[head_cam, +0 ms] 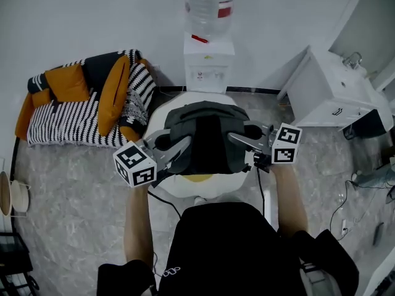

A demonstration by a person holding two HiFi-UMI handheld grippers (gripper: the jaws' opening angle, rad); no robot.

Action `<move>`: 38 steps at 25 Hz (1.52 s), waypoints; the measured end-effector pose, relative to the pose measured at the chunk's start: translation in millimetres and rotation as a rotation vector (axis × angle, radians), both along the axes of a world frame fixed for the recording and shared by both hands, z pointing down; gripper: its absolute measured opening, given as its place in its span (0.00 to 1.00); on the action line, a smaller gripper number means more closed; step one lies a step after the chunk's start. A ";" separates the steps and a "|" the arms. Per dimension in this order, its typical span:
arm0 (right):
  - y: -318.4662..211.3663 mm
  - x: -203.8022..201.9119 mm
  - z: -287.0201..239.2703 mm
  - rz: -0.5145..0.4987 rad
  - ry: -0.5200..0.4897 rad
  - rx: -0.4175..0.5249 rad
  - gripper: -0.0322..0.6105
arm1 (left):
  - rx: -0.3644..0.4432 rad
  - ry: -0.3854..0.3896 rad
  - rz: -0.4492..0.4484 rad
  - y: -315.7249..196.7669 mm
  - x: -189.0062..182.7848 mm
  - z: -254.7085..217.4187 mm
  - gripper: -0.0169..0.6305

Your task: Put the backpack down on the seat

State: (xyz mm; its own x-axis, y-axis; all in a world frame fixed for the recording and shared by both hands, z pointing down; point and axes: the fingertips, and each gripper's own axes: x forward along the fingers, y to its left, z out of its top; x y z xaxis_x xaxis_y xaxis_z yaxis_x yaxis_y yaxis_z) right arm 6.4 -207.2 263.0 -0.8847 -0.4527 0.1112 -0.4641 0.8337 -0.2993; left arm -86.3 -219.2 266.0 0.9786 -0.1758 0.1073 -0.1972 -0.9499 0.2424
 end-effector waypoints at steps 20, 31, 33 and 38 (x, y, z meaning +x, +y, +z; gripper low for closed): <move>-23.7 19.7 36.6 0.040 -0.038 -0.102 0.14 | -0.121 -0.061 0.003 -22.3 20.4 39.9 0.07; -41.5 20.4 80.1 0.038 -0.020 -0.180 0.15 | -0.200 -0.044 -0.019 -38.9 21.9 83.4 0.07; -44.7 18.9 87.7 0.038 -0.025 -0.191 0.15 | -0.219 -0.025 -0.029 -43.7 20.8 90.2 0.07; -60.4 19.8 112.2 0.042 -0.033 -0.213 0.15 | -0.243 -0.006 -0.050 -59.9 21.2 112.7 0.07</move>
